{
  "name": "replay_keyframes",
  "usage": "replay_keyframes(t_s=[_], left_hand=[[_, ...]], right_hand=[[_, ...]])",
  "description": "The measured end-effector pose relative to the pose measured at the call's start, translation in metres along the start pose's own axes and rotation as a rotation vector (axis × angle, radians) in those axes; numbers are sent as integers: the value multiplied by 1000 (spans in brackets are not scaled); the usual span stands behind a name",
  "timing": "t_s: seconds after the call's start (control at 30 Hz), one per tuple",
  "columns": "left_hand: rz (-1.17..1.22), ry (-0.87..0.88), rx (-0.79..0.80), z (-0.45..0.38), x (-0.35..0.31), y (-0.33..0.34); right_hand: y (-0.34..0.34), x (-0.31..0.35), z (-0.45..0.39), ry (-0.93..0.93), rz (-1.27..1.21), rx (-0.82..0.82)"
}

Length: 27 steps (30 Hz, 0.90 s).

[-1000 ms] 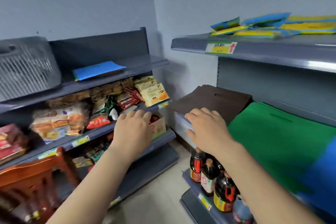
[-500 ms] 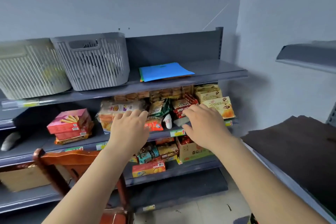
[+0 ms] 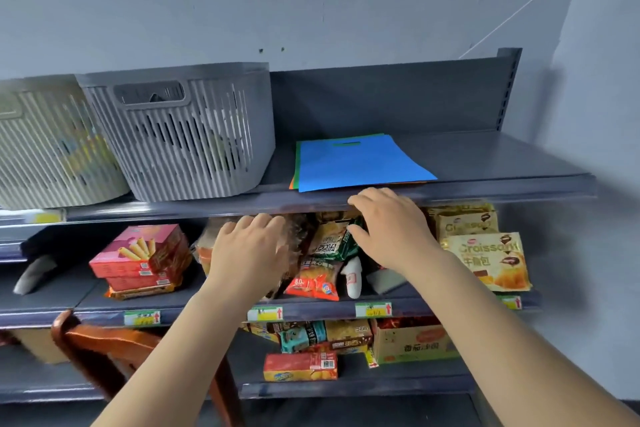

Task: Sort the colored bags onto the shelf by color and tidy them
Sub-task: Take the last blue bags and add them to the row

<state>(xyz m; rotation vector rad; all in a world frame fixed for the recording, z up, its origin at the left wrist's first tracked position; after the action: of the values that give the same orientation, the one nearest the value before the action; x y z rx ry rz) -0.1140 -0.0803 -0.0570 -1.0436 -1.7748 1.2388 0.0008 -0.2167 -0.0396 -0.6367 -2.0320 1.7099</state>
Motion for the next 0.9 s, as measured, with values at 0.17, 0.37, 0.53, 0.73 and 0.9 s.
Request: replay_keyframes(t_s=[0.17,0.37,0.53,0.73,0.9], left_hand=[[78,-12,-14,-50,19,17],[218,32,-60,-107,34,26],[448,72,-76,-141,42,29],[533,213,68,-170,25,44],[463,276,145,-174,14,49]], right_hand=[[9,-18,-65,-13,-9,18],[28,-34,-117,13,-104,160],[27,-59,-136,163,-140,0],[22,-86,-133,326,-51,-105],[13,-97,-123,405,4,-126]])
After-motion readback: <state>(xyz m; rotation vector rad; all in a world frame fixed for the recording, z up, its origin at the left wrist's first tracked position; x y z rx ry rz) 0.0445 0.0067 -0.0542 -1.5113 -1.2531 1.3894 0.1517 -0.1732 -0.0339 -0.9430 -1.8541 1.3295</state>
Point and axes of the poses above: each hand's wrist, its own z-axis away from the middle knuckle, its own y-axis out of the palm, x = y × z, the point moved 5 cm from there along -z, towards the middle knuckle, and after that the axes turned 11 degrees about x, right-handed, at the moved point
